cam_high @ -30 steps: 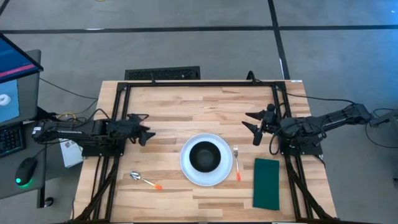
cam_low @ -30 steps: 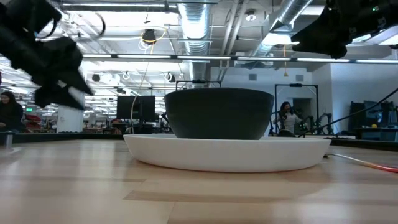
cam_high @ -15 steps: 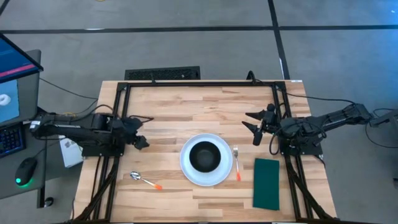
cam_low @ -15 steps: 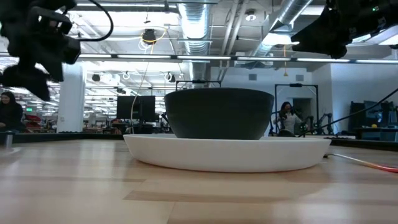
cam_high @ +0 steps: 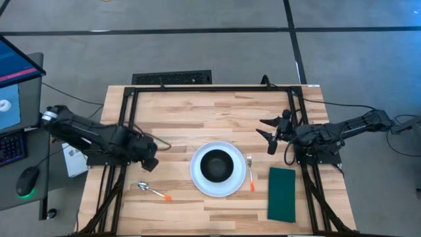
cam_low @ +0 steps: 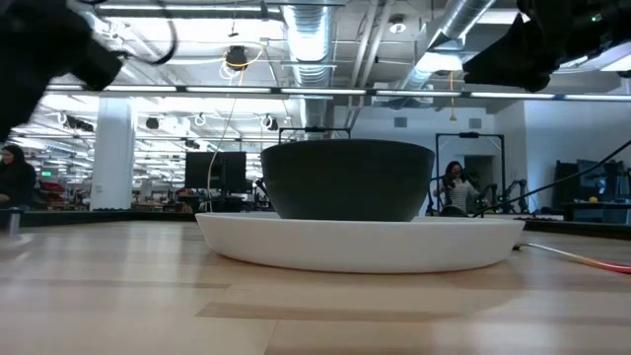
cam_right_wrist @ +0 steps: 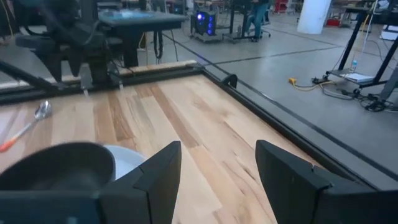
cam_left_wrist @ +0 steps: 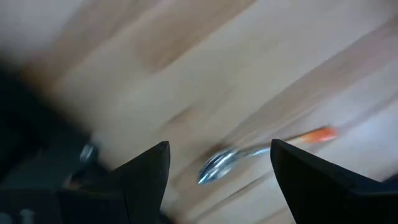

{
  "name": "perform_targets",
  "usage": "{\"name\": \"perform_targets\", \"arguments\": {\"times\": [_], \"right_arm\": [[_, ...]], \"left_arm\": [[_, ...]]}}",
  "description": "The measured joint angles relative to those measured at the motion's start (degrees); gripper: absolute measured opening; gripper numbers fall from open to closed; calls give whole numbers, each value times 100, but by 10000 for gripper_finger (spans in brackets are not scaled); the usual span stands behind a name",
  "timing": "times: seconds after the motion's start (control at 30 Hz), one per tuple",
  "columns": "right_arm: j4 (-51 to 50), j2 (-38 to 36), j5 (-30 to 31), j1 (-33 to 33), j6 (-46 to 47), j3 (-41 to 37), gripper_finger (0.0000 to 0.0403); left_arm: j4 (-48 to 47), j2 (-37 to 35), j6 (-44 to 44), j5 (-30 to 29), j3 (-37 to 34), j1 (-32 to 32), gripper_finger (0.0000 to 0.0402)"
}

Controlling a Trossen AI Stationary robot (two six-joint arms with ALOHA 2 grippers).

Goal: Set table place
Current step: Place the orange-handled fork next to the white plate

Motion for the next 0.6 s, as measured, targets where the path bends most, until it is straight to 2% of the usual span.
{"name": "perform_targets", "arguments": {"times": [0.2,0.43,0.6], "right_arm": [[-151,0,0,0,-13,2,232],[-360,0,-4,0,0,2,232],[-550,49,-1,0,-1,2,232]], "left_arm": [[16,92,-1494,369,-532,-766,268],[1306,90,-2567,673,-972,-1299,268],[1765,105,-3531,663,-1260,-1727,268]]}}
